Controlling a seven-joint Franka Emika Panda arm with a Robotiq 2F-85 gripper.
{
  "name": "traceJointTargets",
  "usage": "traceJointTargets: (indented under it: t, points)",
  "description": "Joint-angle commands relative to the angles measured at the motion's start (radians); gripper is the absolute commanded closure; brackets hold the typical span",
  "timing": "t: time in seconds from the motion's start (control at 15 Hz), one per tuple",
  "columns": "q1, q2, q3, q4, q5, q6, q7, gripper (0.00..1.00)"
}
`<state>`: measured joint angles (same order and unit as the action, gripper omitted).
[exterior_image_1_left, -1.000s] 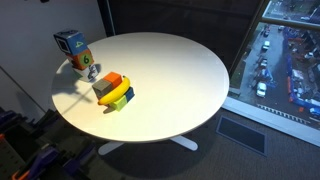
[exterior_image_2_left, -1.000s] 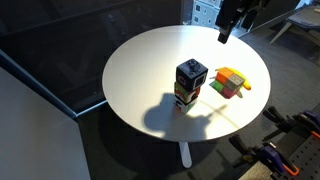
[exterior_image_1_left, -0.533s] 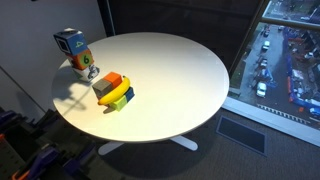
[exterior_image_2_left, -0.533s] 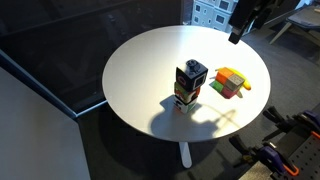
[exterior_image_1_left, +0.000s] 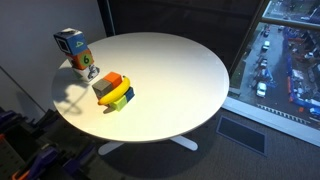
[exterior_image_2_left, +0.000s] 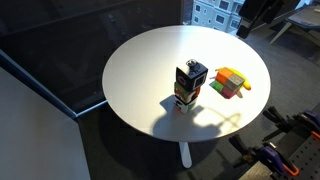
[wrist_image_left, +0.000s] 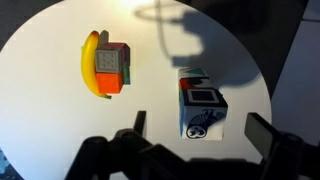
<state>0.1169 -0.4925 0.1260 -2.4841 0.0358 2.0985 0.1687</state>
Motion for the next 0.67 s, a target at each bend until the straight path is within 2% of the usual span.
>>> traceJointTargets:
  t: [0.0,0.6]
  points:
    - [0.002,-0.04,-0.014,-0.003,0.031,-0.054,-0.025,0.0]
    - [-0.006,-0.012,0.004,0.002,0.013,-0.035,-0.002,0.0]
